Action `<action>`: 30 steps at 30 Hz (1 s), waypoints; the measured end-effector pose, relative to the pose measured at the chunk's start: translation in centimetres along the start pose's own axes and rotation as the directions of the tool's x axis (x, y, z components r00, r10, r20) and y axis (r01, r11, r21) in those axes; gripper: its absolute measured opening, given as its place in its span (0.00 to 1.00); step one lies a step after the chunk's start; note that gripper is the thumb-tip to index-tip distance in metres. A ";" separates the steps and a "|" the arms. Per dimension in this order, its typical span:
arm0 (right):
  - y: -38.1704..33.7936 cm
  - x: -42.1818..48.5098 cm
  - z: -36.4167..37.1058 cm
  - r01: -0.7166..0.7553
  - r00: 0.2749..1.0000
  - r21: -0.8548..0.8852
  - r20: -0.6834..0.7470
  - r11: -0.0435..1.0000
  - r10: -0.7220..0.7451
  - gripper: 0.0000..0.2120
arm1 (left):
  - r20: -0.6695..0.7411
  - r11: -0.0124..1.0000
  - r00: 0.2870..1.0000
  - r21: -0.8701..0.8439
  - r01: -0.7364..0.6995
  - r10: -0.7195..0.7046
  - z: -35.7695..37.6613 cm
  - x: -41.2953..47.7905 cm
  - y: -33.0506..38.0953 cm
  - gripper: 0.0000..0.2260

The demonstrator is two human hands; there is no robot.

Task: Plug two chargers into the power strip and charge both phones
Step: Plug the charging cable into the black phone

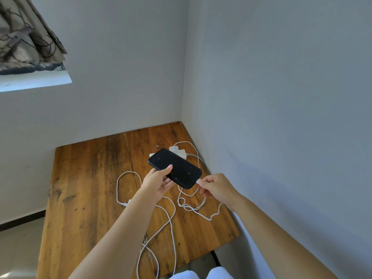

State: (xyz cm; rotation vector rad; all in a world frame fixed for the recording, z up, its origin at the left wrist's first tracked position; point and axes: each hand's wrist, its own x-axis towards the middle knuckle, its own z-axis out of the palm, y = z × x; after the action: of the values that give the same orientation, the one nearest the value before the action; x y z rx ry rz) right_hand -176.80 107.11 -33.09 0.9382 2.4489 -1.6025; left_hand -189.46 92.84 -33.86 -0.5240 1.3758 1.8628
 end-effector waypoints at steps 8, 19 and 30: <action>1.1 0.0 0.1 -0.006 1.000 -0.065 0.027 0.998 0.008 0.14 | 0.048 0.997 0.996 -0.035 0.075 -0.073 -0.5 0.2 -0.9 0.06; 1.6 -0.3 0.2 -0.010 0.999 -0.097 0.035 0.995 0.014 0.14 | 0.054 0.996 0.996 -0.047 0.077 -0.074 -0.4 0.2 -1.3 0.13; 1.4 -0.6 0.0 -0.003 0.998 -0.101 0.056 0.995 0.009 0.15 | 0.081 0.996 0.994 -0.038 0.078 -0.075 -0.5 -0.2 -1.3 0.12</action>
State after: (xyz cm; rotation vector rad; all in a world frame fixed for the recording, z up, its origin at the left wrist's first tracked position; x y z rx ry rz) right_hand -175.62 107.25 -33.97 0.8724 2.4610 -1.4662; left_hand -188.42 92.52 -34.71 -0.5110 1.2503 1.8337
